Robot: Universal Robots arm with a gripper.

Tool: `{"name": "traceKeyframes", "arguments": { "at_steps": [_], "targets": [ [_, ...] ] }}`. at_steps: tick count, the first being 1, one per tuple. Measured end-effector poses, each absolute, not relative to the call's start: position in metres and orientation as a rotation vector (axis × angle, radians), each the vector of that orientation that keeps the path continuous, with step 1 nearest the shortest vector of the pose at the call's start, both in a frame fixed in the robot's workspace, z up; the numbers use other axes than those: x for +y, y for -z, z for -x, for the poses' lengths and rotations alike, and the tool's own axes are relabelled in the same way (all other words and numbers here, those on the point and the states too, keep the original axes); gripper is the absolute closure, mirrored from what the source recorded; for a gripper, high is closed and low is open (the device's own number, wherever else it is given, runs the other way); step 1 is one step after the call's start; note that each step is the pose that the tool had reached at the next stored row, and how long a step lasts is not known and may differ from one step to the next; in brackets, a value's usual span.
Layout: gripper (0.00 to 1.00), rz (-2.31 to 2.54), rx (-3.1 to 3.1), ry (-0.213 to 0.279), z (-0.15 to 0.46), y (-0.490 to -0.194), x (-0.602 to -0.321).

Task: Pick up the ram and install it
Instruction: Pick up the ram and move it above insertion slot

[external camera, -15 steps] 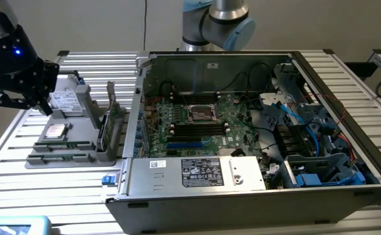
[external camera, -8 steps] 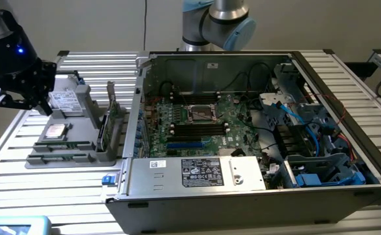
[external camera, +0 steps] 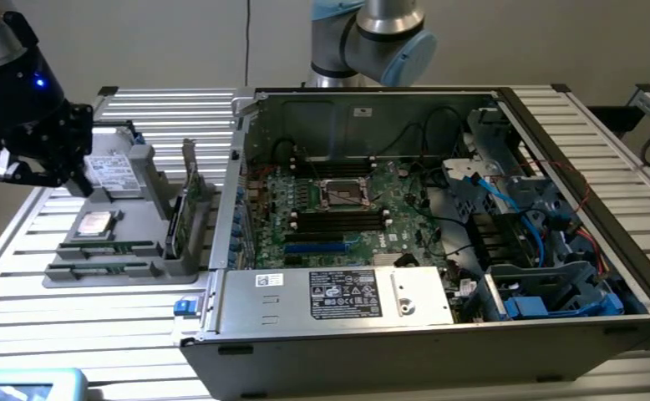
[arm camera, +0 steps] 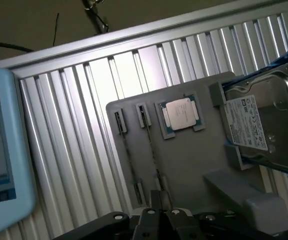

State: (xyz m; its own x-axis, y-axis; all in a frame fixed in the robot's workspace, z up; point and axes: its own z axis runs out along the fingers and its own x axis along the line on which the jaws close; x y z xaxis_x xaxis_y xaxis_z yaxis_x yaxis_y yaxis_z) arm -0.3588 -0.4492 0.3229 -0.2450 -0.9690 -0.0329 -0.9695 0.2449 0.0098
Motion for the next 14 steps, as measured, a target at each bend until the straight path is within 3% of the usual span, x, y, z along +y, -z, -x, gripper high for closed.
{"name": "traceKeyframes", "arguments": {
  "at_steps": [14],
  "targets": [
    [0.89, 2.167, 2.235, -0.033, 0.3590, -0.3227, -0.4492]
  ]
}}
